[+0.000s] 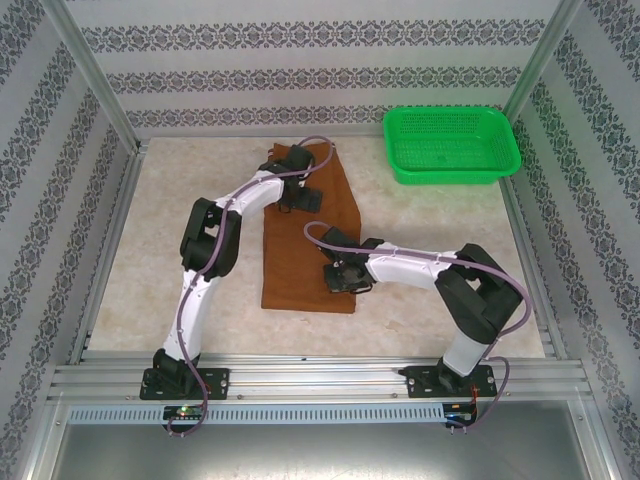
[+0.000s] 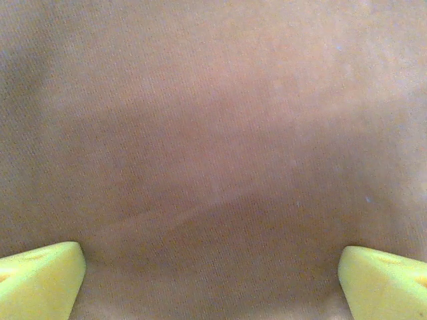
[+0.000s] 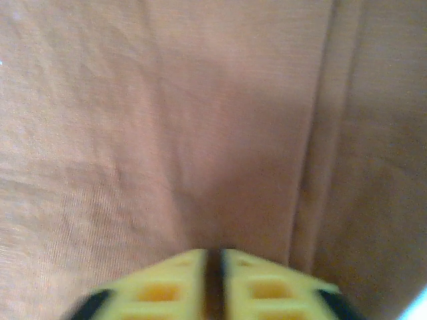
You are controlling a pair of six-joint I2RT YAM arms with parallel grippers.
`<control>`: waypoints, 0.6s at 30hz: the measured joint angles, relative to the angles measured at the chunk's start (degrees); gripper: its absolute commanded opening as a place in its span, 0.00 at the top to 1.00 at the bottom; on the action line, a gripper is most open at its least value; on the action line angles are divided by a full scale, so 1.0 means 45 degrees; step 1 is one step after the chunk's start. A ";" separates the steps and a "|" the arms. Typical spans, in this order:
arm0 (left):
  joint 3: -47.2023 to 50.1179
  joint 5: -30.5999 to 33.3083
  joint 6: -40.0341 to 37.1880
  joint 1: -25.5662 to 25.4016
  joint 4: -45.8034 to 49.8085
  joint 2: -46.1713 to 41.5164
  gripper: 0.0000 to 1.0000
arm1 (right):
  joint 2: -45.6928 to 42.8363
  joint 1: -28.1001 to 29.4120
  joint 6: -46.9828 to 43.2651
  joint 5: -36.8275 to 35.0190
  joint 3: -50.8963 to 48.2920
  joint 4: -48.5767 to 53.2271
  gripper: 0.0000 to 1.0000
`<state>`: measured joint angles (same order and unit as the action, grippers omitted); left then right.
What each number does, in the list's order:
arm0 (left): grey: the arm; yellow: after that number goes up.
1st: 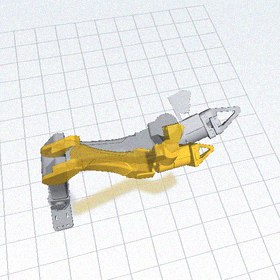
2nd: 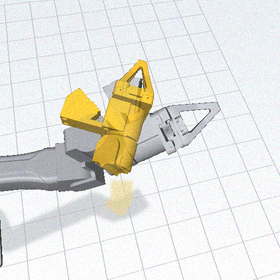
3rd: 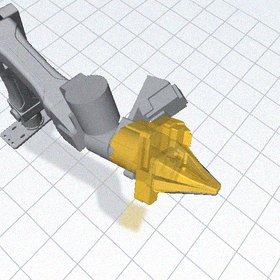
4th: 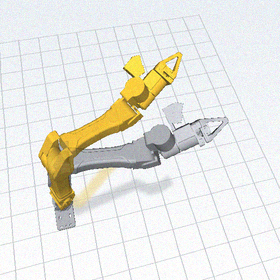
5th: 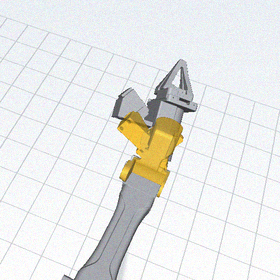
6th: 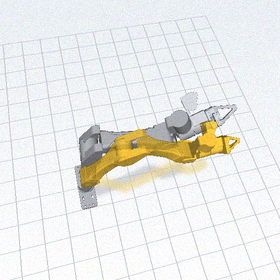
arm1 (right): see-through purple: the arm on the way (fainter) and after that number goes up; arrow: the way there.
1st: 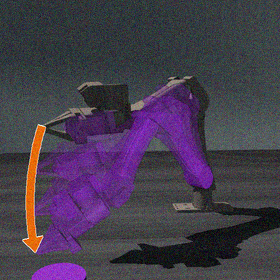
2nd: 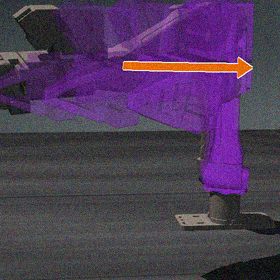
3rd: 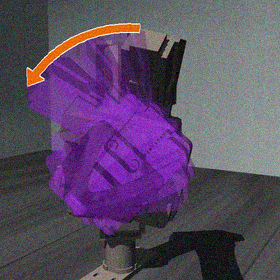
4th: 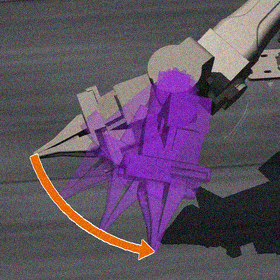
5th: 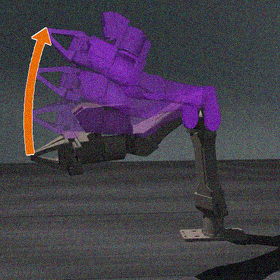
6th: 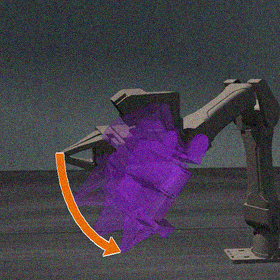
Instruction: Roll up the long pants
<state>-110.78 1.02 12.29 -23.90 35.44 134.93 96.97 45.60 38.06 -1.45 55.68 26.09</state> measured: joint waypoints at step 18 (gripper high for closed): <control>0.9738 0.2633 0.0083 -0.6057 0.2477 -1.0802 0.00 | -0.3531 -0.3434 -0.0792 -0.0889 -0.0588 0.2205 0.12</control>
<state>-66.96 12.86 12.67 -51.16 46.59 86.32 81.08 30.15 34.50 -5.45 53.04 36.01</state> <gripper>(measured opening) 0.998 0.883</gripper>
